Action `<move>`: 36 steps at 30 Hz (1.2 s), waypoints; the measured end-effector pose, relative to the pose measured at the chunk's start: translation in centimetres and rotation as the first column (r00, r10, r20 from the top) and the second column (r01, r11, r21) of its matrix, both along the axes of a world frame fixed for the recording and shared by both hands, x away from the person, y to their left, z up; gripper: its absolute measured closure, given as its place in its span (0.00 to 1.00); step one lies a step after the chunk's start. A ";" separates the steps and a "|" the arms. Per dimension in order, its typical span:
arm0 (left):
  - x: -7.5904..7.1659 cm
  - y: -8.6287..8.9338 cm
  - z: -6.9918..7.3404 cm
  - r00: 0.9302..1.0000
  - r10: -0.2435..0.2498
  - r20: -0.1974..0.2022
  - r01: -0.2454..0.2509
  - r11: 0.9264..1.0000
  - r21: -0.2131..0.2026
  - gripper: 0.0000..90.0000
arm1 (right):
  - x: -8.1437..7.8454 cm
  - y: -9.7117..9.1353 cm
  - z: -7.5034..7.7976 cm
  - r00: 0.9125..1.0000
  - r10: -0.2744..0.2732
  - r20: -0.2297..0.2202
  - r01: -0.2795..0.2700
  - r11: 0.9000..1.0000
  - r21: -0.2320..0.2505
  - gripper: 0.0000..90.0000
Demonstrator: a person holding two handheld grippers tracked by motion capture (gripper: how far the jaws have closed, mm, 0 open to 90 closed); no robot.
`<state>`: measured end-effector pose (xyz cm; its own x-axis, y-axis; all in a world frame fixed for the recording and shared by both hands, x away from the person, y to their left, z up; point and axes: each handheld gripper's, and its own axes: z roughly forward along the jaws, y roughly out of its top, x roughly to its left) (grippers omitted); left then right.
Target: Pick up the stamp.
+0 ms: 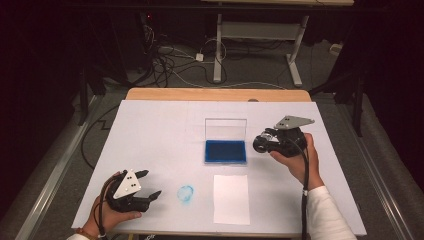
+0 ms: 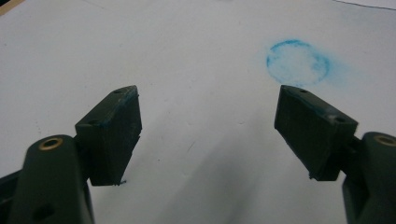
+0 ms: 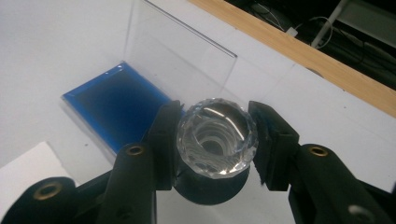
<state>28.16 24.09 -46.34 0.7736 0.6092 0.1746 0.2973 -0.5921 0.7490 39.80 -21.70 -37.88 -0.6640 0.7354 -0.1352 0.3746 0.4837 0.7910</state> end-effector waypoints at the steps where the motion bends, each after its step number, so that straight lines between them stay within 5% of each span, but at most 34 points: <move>1: 0.0 0.0 0.0 1.000 0.000 0.000 0.000 1.000 0.000 0.25 | -0.3 0.1 0.2 1.000 0.004 0.008 -0.004 1.000 0.000 0.63; 19: 0.1 -0.3 0.1 1.000 -0.014 0.004 0.014 1.000 -0.009 0.24 | -4.3 1.5 1.9 0.992 0.099 0.075 -0.102 0.994 0.046 0.63; 24: 0.3 -0.3 0.1 1.000 -0.003 -0.010 0.003 0.999 -0.050 0.24 | -5.0 2.0 1.5 0.990 0.125 0.071 -0.129 0.990 0.059 0.63; 27: 0.3 -0.4 -0.1 1.000 -0.012 -0.010 0.012 1.000 -0.014 0.24 | -5.4 3.0 1.0 0.985 0.158 0.066 -0.162 0.986 0.047 0.63; 36: 0.2 0.2 -0.3 1.000 -0.001 -0.018 0.000 1.000 -0.027 0.22 | -6.3 4.5 1.0 0.972 0.224 0.076 -0.228 0.972 0.057 0.63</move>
